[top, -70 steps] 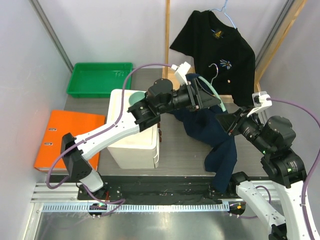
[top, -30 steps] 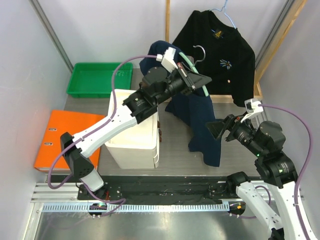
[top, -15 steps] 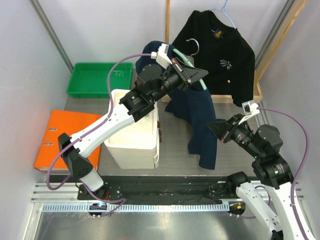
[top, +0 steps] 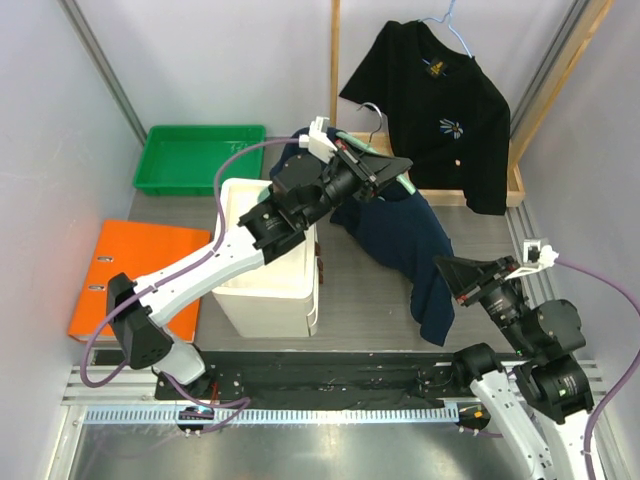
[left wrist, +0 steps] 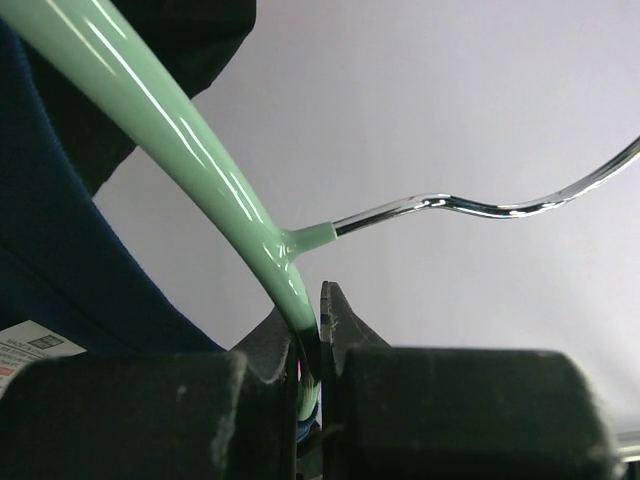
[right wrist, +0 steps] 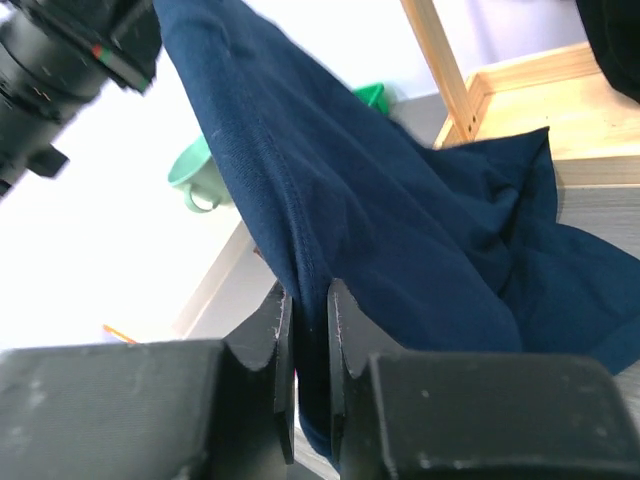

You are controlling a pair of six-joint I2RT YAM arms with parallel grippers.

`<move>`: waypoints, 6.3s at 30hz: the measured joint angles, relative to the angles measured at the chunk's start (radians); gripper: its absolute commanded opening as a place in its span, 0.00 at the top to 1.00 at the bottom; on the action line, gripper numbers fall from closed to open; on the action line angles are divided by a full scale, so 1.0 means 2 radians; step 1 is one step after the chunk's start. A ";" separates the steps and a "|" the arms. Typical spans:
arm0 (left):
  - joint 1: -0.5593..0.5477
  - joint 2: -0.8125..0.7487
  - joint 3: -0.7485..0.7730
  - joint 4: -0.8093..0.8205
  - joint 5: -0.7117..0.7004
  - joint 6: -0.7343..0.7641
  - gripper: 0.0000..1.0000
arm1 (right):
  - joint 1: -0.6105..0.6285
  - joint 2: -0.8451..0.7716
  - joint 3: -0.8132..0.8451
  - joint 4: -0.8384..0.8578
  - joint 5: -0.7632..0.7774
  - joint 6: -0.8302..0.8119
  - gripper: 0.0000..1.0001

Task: Remove the t-shirt from the hanger

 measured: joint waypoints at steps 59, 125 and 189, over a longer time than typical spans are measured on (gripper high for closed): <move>0.077 -0.020 0.013 0.002 0.032 0.040 1.00 | -0.003 0.000 0.060 0.005 0.099 -0.044 0.99; 0.042 0.100 0.174 -0.036 0.142 0.054 1.00 | -0.002 0.126 0.155 -0.167 0.067 -0.089 0.10; -0.038 0.068 0.201 -0.329 0.019 0.549 0.34 | -0.001 0.170 0.152 -0.061 -0.079 -0.012 0.99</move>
